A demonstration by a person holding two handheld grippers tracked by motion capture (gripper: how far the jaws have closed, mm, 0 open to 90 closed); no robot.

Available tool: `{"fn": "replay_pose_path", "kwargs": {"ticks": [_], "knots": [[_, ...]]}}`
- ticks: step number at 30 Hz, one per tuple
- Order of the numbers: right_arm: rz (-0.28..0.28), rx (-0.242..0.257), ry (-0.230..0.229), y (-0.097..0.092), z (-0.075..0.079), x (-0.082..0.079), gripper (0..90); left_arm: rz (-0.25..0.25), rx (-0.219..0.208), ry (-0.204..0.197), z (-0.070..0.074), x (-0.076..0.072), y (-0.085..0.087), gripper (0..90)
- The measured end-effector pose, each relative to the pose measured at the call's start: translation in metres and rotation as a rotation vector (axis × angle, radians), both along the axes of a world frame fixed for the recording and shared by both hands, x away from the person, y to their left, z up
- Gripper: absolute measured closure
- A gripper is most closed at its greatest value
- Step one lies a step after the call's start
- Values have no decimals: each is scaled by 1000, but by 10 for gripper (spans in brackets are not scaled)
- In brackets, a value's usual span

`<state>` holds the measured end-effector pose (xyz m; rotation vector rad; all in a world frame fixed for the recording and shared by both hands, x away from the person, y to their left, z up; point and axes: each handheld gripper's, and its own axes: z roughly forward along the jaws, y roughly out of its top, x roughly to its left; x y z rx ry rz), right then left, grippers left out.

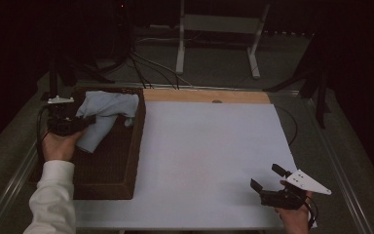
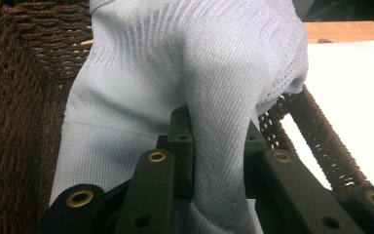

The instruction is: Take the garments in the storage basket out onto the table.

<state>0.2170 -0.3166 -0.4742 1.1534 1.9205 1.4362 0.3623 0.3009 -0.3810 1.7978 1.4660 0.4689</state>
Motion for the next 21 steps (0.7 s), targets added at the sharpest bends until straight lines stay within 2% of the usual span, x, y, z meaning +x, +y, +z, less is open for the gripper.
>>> {"fn": "replay_pose_path", "kwargs": {"ticks": [3,7,13,21], "knots": [[2,5,-17,0,0,0,0,-9,-14,-11,3,-2,-1,760],[-2,5,-14,-1,0,0,0,-18,-22,-19,7,-3,-3,760],[-6,11,0,-1,1,0,0,-44,-79,-47,12,-5,-6,760],[-10,0,10,-1,0,1,0,-66,-83,-69,20,-4,-13,761]]}}
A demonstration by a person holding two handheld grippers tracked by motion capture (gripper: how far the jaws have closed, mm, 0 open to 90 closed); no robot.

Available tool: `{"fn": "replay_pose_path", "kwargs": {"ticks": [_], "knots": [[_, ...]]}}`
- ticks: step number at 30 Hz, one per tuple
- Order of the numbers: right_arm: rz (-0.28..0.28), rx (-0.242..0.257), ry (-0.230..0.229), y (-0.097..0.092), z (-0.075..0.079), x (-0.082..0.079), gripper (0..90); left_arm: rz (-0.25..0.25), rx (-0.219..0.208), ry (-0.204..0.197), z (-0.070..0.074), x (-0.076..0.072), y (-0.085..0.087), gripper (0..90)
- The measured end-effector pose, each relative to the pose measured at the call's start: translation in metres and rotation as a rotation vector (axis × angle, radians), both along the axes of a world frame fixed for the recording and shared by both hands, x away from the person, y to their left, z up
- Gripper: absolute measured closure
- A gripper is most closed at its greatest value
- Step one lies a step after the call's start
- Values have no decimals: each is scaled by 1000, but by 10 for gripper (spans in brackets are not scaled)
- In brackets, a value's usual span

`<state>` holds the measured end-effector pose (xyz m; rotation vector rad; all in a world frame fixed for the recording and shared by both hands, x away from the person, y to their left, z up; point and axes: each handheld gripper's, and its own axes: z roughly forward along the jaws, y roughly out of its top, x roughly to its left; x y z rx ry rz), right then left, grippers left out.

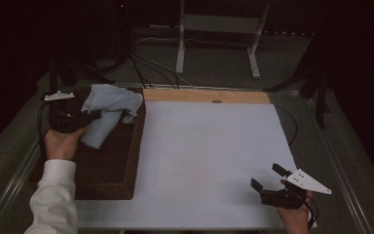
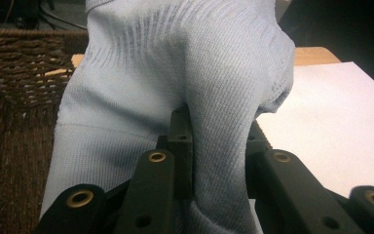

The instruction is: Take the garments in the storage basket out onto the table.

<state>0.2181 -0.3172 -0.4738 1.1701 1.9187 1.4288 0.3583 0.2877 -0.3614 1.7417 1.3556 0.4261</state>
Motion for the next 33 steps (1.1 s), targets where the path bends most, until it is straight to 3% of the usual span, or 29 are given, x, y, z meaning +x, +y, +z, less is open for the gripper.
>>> {"fn": "replay_pose_path", "kwargs": {"ticks": [15,20,33], "knots": [[-3,3,13,1,0,1,0,-32,4,-24,10,0,-13,761],[-6,2,14,0,0,1,0,-59,-18,-35,14,-1,-19,760],[-8,10,12,-1,0,0,0,-103,-23,-49,19,2,-41,760]]}}
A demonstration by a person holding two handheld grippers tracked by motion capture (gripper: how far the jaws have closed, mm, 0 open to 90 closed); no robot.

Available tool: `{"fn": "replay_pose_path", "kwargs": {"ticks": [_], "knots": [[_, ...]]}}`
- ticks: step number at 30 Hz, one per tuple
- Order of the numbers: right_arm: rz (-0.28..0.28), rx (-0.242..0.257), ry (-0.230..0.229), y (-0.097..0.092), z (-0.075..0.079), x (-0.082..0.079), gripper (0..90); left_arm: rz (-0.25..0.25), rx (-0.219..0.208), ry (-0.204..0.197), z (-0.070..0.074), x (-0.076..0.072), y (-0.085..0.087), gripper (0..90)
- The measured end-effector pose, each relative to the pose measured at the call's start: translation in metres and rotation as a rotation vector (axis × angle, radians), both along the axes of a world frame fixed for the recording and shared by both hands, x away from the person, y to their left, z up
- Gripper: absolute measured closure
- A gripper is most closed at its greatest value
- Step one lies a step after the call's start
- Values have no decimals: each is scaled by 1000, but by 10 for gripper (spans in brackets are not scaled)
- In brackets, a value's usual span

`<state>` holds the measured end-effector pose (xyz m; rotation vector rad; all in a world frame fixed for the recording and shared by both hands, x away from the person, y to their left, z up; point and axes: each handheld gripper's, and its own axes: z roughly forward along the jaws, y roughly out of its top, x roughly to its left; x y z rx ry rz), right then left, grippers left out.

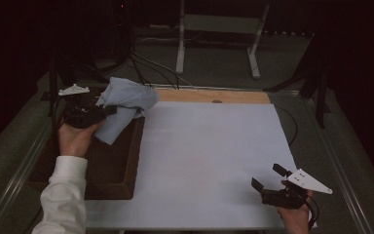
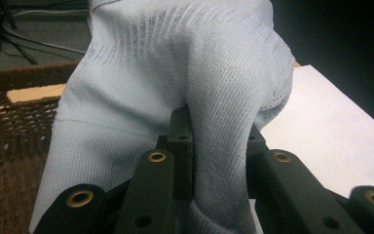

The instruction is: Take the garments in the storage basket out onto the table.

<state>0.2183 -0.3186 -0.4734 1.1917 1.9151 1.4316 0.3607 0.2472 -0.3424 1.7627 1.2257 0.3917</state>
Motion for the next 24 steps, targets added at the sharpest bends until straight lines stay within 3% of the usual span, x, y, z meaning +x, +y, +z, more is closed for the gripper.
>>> {"fn": "replay_pose_path", "kwargs": {"ticks": [8,24], "knots": [[-2,1,-3,0,0,0,0,-29,-45,-10,1,2,-6,761],[-2,3,-5,-1,1,0,0,-94,-36,-11,0,9,-39,760]]}}
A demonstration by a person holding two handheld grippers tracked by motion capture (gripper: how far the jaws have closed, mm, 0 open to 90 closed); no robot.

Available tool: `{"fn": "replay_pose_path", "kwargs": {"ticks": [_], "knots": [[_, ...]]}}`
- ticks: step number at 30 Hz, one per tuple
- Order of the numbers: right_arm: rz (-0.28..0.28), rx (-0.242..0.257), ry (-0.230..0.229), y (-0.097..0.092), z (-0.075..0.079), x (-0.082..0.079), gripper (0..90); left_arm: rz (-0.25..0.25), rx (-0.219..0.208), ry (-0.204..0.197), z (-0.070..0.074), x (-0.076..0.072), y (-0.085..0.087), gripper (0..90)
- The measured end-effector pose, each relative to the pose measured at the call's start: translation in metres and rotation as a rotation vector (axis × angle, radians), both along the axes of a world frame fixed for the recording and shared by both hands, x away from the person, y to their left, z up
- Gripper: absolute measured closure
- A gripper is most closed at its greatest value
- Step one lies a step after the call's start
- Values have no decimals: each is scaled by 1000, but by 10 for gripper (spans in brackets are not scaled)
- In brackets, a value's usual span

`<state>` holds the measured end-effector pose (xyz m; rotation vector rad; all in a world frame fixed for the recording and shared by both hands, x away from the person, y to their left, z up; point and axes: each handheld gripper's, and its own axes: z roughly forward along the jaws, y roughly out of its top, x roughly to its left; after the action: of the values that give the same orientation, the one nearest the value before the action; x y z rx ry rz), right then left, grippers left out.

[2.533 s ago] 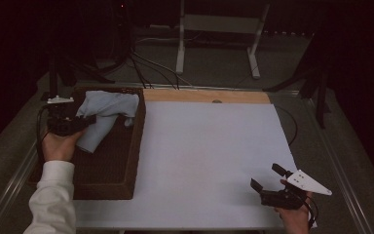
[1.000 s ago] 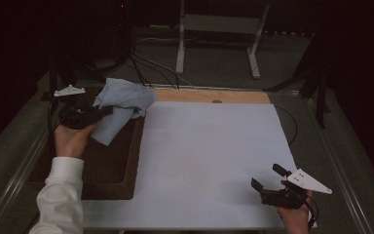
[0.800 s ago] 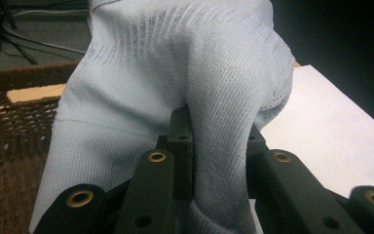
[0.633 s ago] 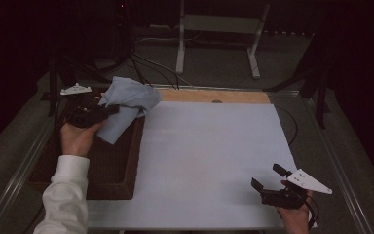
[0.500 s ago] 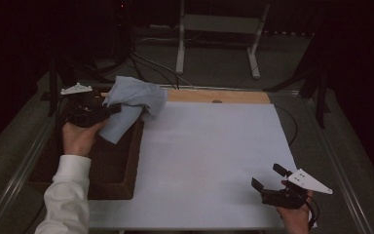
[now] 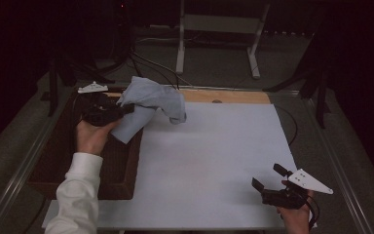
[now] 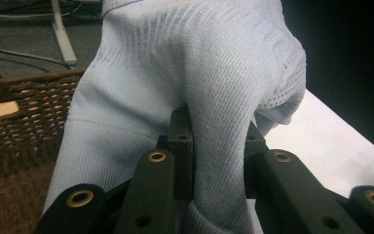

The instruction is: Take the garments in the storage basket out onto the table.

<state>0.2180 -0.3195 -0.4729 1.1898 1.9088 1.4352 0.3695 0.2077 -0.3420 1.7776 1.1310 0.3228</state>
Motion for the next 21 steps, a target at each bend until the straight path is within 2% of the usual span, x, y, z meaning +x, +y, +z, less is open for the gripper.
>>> {"fn": "replay_pose_path", "kwargs": {"ticks": [21], "knots": [[1,-2,3,0,0,0,0,-56,-10,2,-8,3,-38,759]]}}
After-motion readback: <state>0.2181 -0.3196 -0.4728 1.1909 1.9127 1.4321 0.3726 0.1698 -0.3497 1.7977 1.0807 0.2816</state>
